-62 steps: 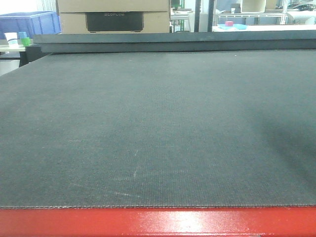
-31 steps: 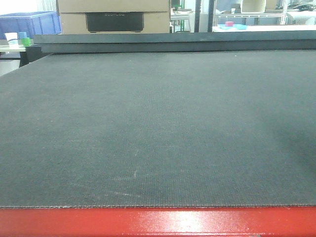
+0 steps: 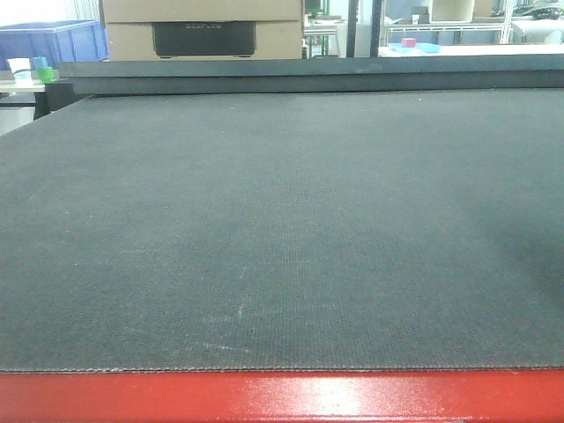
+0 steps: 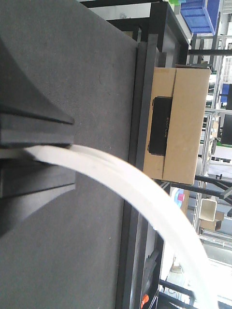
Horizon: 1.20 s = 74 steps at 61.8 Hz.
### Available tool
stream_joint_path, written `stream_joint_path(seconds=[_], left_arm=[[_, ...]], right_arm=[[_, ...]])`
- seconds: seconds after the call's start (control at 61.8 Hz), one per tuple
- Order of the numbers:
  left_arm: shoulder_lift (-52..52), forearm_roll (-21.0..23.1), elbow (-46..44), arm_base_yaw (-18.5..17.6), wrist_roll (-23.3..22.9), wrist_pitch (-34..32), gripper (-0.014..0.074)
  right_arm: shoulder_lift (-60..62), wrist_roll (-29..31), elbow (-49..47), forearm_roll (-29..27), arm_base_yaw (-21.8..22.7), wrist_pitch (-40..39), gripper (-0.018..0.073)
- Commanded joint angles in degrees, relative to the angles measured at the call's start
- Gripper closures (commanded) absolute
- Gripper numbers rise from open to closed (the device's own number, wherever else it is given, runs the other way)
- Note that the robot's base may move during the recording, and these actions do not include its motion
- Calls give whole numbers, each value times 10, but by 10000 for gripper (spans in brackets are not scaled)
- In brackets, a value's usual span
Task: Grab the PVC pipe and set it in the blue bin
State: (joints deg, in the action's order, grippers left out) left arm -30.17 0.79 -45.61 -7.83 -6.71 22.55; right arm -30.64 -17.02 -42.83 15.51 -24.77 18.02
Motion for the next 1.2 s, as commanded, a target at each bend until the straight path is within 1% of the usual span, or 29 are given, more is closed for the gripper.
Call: stream_joint_path(seconds=[0.0,1.181], left_arm=[[2,1,-1,2,2,-13,707],[2,1,-1,2,2,-13,707]], right_arm=[[4,1,1,3,1,-9,727],[4,1,1,3,1,-9,727]])
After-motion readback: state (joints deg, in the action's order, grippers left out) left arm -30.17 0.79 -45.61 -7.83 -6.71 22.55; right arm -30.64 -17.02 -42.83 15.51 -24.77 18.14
